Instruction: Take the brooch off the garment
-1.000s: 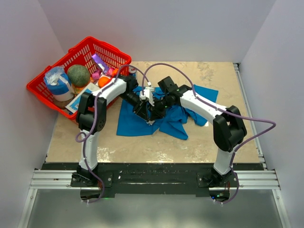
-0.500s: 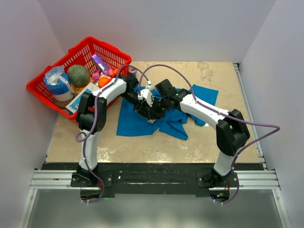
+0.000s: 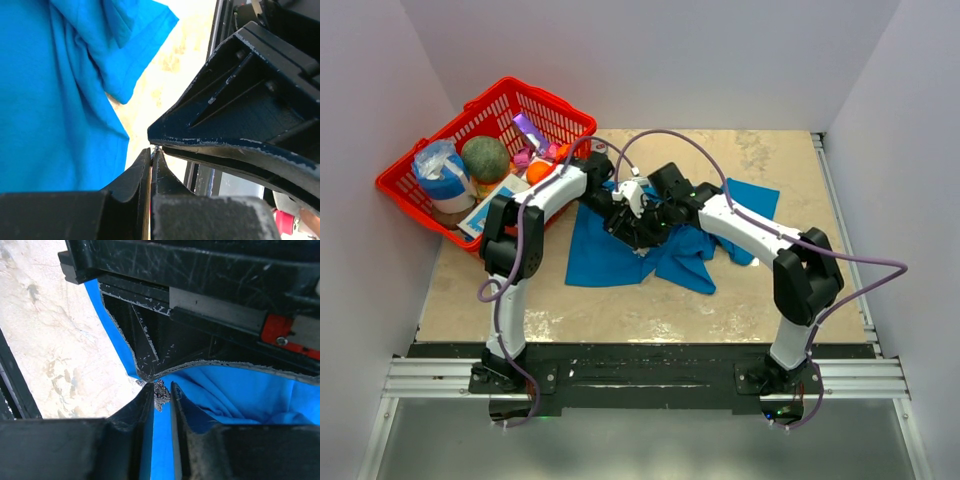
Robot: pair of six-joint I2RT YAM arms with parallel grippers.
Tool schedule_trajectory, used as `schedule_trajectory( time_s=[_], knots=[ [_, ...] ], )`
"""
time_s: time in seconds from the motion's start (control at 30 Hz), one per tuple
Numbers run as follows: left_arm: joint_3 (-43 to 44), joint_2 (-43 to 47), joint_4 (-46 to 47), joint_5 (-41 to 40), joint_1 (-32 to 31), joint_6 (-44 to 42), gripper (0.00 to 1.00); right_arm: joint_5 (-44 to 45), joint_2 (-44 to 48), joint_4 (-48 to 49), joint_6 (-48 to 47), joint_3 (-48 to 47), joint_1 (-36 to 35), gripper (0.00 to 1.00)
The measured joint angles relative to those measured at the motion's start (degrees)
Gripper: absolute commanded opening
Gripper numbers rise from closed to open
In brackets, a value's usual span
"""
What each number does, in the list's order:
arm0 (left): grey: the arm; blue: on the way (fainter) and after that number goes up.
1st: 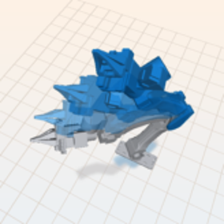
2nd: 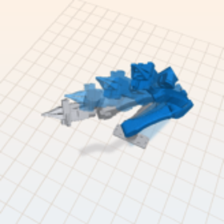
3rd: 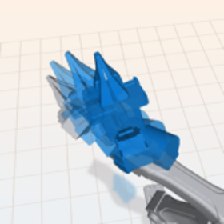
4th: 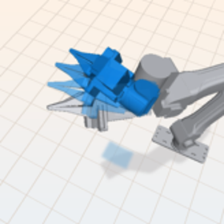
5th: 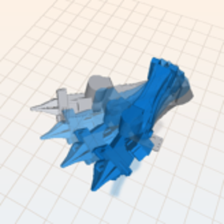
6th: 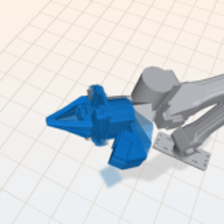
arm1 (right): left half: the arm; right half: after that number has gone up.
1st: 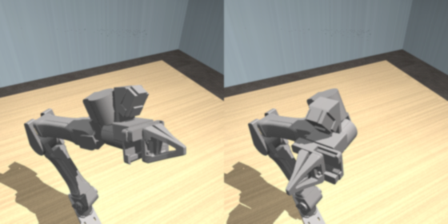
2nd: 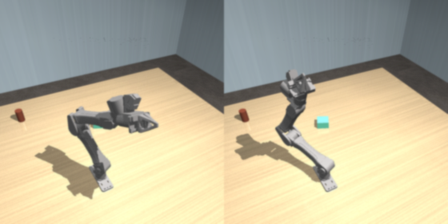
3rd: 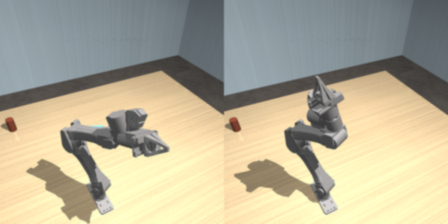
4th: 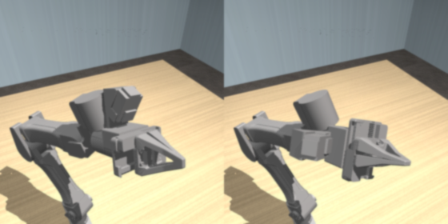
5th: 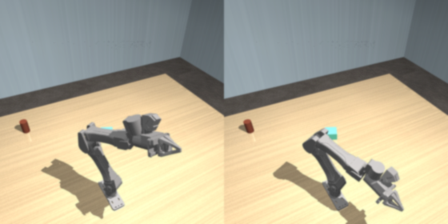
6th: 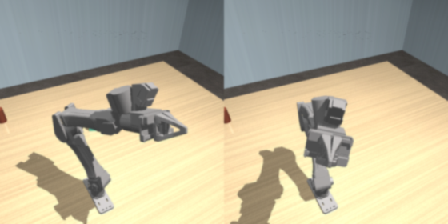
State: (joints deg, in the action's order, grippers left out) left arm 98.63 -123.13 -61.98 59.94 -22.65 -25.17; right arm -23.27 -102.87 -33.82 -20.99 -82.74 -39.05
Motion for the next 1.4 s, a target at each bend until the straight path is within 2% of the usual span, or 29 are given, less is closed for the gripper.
schedule_trajectory(
  time_s=[0.13, 0.27, 0.5, 0.87, 0.93, 1.0, 1.2, 1.4],
  knots=[
    [-0.02, 0.26, 1.44, 0.00, -0.13, 1.64, 0.00, -1.49, -0.11, -1.38, -1.27, -1.03, 1.16, 0.33],
    [-0.11, 0.24, 3.78, -1.99, -0.50, 2.16, 0.00, -7.21, -0.15, -3.87, -3.50, -4.22, 3.58, 0.38],
    [-0.11, 0.24, 6.08, -3.39, -0.22, 2.19, 0.00, -13.46, -0.07, -6.93, -6.14, -7.30, 6.82, 0.40],
    [-0.09, 0.24, 6.01, -2.21, -0.02, 2.01, 0.00, -13.75, 1.68, -10.10, -10.16, -5.99, 6.97, 0.38],
    [-0.09, 0.24, 5.81, -1.86, 0.07, 1.84, 0.00, -13.68, 3.04, -9.94, -10.25, -4.70, 7.19, 0.34],
    [-0.09, 0.24, 5.68, -1.79, 0.13, 1.77, 0.00, -11.91, 5.86, -8.79, -9.77, -1.75, 7.67, 0.36],
    [-0.09, 0.24, 5.55, -1.92, 0.13, 1.57, 0.00, 3.10, 21.68, 5.01, -5.73, 17.38, 9.81, 0.39],
    [-0.79, 0.26, 5.60, -4.22, 0.15, 0.72, 0.00, 11.91, 20.35, 11.23, -5.01, 20.92, 11.15, 0.38]
  ],
)
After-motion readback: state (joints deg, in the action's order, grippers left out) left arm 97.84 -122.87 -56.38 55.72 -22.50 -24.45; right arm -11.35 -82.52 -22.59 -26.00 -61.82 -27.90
